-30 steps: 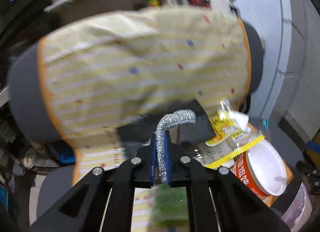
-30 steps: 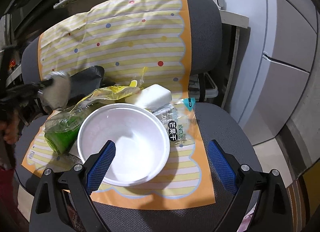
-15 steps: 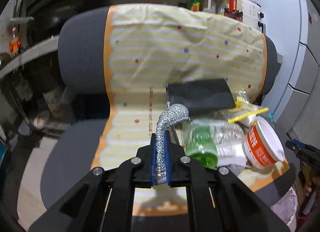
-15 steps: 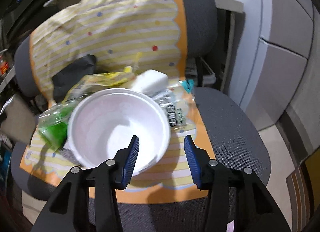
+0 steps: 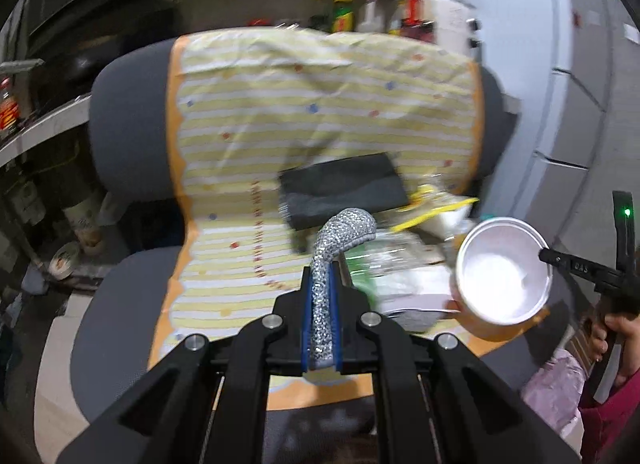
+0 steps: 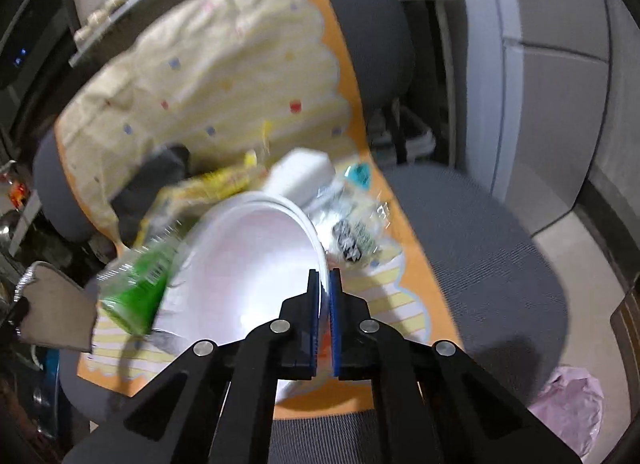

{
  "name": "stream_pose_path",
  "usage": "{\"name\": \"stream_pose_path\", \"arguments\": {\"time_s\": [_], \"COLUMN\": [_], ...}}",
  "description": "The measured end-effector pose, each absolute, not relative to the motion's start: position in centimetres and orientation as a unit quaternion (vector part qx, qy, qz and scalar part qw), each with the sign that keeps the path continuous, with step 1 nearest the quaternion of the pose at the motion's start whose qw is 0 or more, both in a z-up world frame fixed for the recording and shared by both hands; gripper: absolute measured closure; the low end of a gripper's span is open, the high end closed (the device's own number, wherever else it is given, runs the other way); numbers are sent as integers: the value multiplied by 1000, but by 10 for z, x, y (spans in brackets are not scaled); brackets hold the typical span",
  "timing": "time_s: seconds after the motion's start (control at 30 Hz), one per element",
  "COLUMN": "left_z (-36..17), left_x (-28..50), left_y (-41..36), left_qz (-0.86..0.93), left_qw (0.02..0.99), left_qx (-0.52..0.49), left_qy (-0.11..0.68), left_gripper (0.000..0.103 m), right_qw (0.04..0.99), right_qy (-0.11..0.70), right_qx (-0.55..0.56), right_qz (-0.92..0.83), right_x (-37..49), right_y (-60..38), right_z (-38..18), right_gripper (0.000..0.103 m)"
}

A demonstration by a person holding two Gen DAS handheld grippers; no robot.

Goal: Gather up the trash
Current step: 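Carry the white bowl and foil wrap to the pink bin and release both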

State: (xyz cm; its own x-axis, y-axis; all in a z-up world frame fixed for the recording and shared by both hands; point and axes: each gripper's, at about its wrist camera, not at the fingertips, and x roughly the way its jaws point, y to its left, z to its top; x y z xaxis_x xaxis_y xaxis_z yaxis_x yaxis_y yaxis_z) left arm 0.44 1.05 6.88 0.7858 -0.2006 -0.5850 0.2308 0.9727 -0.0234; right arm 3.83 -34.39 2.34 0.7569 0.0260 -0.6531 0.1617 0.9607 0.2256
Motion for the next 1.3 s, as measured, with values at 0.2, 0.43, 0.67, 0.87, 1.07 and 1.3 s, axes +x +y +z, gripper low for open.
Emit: {"name": "stream_pose_path", "arguments": {"time_s": [0.2, 0.43, 0.67, 0.87, 1.07, 1.3], "left_z": [81, 63, 39, 25, 20, 15], "left_x": [-24, -45, -63, -78, -83, -88], "left_y": [-40, -122, -196, -240, -252, -260], "left_qz": [-198, -309, -394, -435, -446, -467], "left_qw": [941, 909, 870, 846, 836, 822], "left_qx": [34, 45, 70, 91, 100, 106], "left_qy": [273, 277, 288, 296, 303, 309], "left_gripper": [97, 97, 97, 97, 97, 97], "right_qw": [933, 929, 903, 878, 856, 880], "right_qy": [325, 314, 326, 344, 365, 320], "right_qx": [140, 143, 177, 222, 243, 214], "right_qz": [-61, -133, -214, -249, -275, -277], "right_x": [-25, -103, -161, -191, -204, -211], "right_y": [-367, -408, -462, -499, -521, -508], "right_z": [52, 53, 22, -8, -30, -2], "right_gripper": [97, 97, 97, 93, 50, 52]}}
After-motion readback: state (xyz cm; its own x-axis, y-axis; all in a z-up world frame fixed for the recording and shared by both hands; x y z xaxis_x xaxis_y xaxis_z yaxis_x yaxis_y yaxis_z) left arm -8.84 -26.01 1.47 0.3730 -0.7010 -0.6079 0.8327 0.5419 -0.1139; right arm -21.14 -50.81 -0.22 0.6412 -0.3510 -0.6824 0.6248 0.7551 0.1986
